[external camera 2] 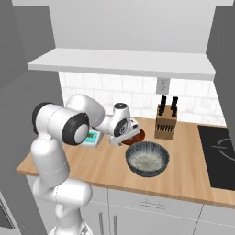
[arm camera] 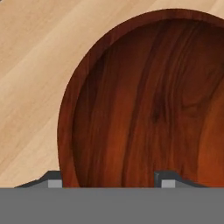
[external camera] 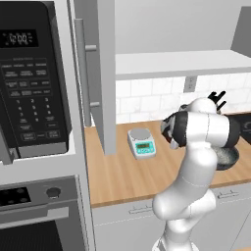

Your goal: Pick up the bowls on the counter and stack them on top of one another in the open cabinet. Place the smaller bowl on top of the larger bowl.

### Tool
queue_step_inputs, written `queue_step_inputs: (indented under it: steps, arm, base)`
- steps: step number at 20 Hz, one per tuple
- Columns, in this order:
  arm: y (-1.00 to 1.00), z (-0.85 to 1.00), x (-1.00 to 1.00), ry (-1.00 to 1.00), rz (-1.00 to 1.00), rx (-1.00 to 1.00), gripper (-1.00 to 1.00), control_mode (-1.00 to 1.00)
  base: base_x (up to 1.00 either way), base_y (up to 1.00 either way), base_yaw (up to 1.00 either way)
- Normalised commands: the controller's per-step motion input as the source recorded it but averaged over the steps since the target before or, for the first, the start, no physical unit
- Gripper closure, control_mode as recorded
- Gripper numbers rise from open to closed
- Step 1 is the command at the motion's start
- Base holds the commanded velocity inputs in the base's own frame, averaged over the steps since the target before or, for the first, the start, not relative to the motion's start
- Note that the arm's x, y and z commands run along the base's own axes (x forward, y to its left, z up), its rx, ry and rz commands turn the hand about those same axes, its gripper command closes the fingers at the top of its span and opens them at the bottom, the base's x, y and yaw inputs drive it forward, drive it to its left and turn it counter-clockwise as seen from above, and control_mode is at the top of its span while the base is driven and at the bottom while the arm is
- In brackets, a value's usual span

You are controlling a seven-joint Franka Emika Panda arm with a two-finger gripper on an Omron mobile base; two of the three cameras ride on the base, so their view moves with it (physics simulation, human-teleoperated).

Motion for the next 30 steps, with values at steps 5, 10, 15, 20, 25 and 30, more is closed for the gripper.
queue_step_inputs:
  steps: [5,10,15,20,25,30]
  arm:
    - [0.00,-0.03,0.02,-0.03,0.00,0.00,1.00,-1.00]
    - [0.00,0.20,-0.02,-0.13,0.00,0.00,1.00,-1.00]
    - [0.03,0.89,-0.22,-0.42,0.00,-0.06,1.00,-1.00]
    - [0.15,0.97,-0.15,-0.46,-0.01,-0.15,1.00,-1.00]
    - [-0.02,0.52,-0.84,-0.11,-0.21,-0.03,1.00,-1.00]
    - [0.00,0.30,-0.92,0.03,-0.16,0.00,1.00,-1.00]
  base:
    - [0.00,0.00,0.00]
    - [0.00,0.00,0.00]
    - [0.00,0.00,0.00]
    - [0.00,0.00,0.00]
    - [0.00,0.00,0.00]
    - [0.00,0.00,0.00]
